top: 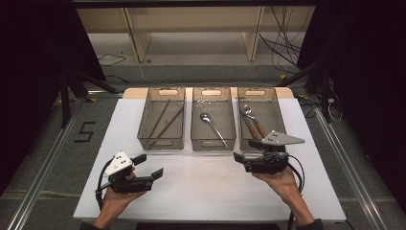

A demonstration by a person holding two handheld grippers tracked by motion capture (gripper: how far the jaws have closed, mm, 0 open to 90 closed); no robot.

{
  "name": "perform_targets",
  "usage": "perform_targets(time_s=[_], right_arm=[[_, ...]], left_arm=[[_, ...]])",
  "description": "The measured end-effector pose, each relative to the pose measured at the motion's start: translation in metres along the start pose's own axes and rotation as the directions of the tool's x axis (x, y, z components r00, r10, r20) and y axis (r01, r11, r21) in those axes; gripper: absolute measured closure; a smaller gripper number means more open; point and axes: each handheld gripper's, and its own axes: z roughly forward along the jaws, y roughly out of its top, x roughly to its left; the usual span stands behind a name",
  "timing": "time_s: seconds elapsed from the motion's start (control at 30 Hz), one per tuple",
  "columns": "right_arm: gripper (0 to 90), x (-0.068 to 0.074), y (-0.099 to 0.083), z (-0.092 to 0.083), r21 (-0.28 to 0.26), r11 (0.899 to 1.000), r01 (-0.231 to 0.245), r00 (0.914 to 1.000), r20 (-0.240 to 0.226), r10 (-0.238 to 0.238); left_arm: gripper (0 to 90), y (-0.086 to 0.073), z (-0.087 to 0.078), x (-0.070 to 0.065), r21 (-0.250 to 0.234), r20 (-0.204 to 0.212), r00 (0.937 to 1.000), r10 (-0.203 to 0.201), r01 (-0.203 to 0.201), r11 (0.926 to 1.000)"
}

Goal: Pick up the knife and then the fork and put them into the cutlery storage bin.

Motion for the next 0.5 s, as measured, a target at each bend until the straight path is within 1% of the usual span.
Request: perform_targets(time_s=[0.13,0.33,0.4,0.5], right_arm=[[24.1,0.003,-0.006,-0.003,-0.017,1.000,0.008,1.0000,-0.005,-0.008],[23.6,0.008,-0.016,-0.008,-0.034,0.999,0.007,0.9999,-0.010,-0.008],[23.5,0.009,-0.020,-0.011,-0.041,0.999,0.002,1.0000,-0.006,-0.003],[22.9,0.011,-0.027,-0.013,-0.048,0.999,-0.006,0.9999,-0.012,0.005]], left_arm=[[15.8,0.000,0.000,0.000,-0.001,0.000,1.0000,-0.001,0.001,1.0000],[15.8,0.000,0.000,0.000,-0.001,0.005,1.0000,-0.003,0.003,1.0000],[15.8,0.000,-0.001,0.000,0.000,0.007,1.0000,-0.003,0.003,1.0000],[15.8,0.000,-0.001,0.000,0.000,0.011,0.9999,-0.007,0.007,1.0000]])
